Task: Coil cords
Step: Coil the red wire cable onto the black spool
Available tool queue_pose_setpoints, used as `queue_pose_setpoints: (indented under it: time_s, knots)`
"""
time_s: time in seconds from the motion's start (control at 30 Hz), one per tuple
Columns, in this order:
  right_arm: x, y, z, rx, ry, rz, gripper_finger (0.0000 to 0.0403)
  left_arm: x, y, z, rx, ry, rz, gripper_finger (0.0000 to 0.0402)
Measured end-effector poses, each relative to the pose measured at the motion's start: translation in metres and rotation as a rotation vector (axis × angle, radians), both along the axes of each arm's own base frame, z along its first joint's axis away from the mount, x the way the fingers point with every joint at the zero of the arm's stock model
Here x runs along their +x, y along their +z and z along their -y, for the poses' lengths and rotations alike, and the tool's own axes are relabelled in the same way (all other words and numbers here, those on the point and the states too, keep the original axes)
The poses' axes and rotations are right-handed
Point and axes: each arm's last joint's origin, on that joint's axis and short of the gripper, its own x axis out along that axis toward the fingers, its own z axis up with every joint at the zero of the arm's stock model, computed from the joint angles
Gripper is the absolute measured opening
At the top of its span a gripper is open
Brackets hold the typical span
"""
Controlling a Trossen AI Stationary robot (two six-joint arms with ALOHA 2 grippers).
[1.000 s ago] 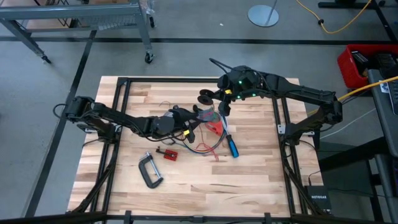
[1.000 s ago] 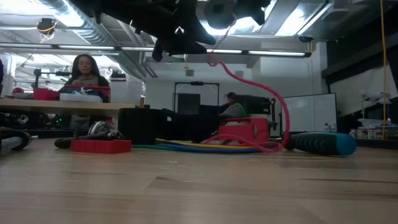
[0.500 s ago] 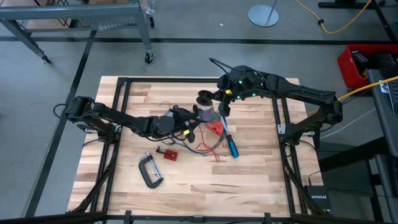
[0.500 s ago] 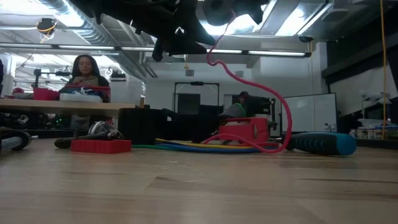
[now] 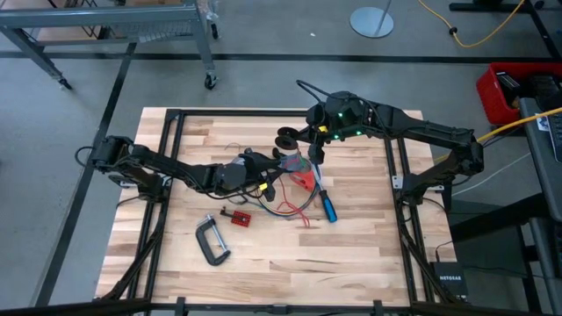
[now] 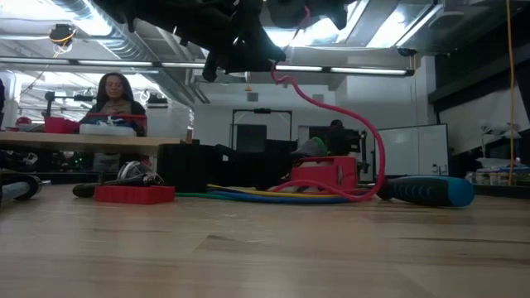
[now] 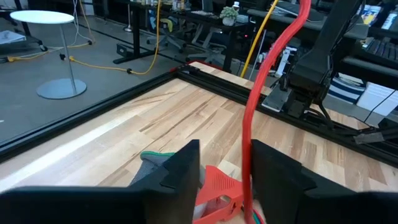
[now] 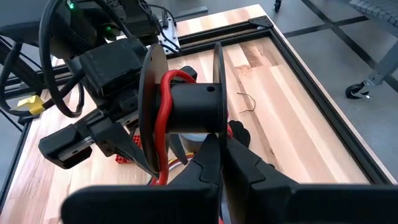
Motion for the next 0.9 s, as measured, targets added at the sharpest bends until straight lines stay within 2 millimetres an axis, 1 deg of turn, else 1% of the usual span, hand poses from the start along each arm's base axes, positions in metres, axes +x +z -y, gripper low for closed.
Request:
queue_pose_setpoints:
  time_s: [0.07,0.2,0.27,0.37,0.47,0.6,0.7,0.8,0.9]
  knots:
    - [0.000,0.000,0.000,0.000,0.000,0.000,0.0005,0.000,-0.001,0.000,0.001,0.000,-0.010,0.0095]
    - [-0.001,-0.002,0.000,0.006,0.001,-0.024,0.0005,-0.001,-0.005,0.000,0.005,0.000,-0.054,0.0027]
    - [-0.003,-0.004,-0.001,0.023,0.016,-0.049,0.0005,-0.002,-0.007,-0.001,-0.003,0.013,-0.075,0.0009]
    - [-0.005,-0.008,-0.003,0.057,0.050,-0.087,0.0005,-0.004,-0.012,-0.004,-0.021,0.059,-0.107,0.0012]
    - [-0.008,-0.012,-0.005,0.091,0.076,-0.137,0.0005,-0.006,-0.016,-0.011,-0.047,0.099,-0.134,0.0005]
    - [-0.014,-0.018,-0.006,0.121,0.078,-0.226,0.0005,-0.007,-0.017,-0.020,-0.064,0.134,-0.143,0.0005]
    - [-0.016,-0.024,-0.007,0.132,0.077,-0.267,0.0005,-0.009,-0.011,-0.027,-0.075,0.156,-0.120,0.0003]
    - [-0.016,-0.034,-0.007,0.138,0.070,-0.296,0.0005,-0.014,-0.001,-0.032,-0.091,0.176,-0.075,0.0004]
    - [-0.015,-0.045,-0.005,0.109,0.032,-0.317,0.0005,-0.018,0.008,-0.036,-0.102,0.175,-0.042,0.0003]
